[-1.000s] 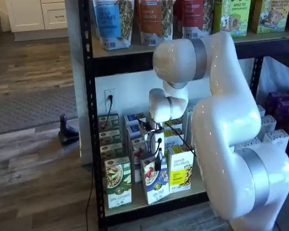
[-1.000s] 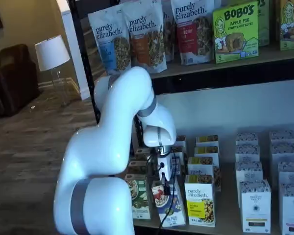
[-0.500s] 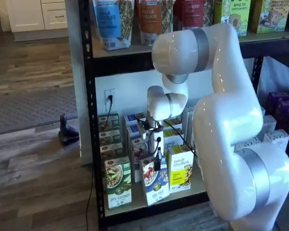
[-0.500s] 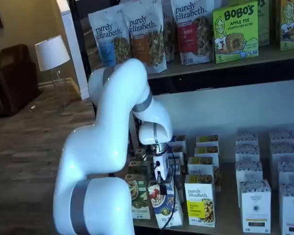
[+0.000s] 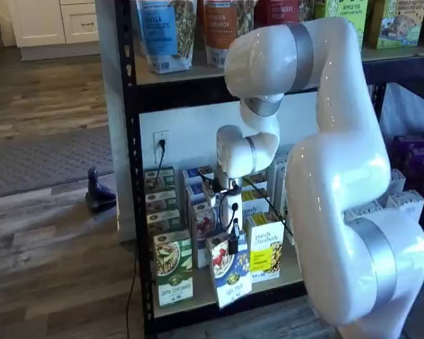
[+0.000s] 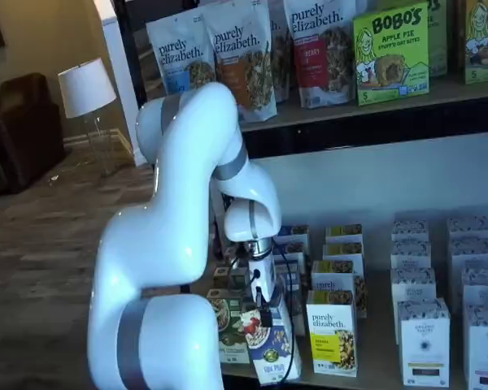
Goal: Pick up the blue and white box that is on the bottom shelf, the second box from the left
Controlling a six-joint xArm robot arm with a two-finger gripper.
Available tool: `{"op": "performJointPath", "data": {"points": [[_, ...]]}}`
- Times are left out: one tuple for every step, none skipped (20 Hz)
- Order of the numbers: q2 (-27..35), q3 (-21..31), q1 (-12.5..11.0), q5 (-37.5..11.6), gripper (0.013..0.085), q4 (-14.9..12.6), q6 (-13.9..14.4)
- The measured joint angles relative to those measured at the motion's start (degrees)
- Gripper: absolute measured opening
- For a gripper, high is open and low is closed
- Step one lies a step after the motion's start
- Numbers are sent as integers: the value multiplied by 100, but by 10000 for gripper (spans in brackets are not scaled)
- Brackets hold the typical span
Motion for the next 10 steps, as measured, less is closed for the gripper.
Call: {"op": "performJointPath", "data": {"points": [[-61, 73, 14, 5, 450, 5, 10], [-123, 150, 30, 4, 450, 16, 17], [-181, 218, 44, -8, 450, 37, 13], [-240, 289, 60, -22, 450, 58, 9], [-310, 357, 80, 1, 450, 84, 7], [-367, 407, 96, 34, 450, 113, -2], [-431, 473, 112, 45, 450, 135, -5], [-497, 546, 128, 37, 450, 141, 5], [-573, 629, 146, 31, 450, 151, 14], [-642, 703, 161, 21, 450, 156, 24]]}}
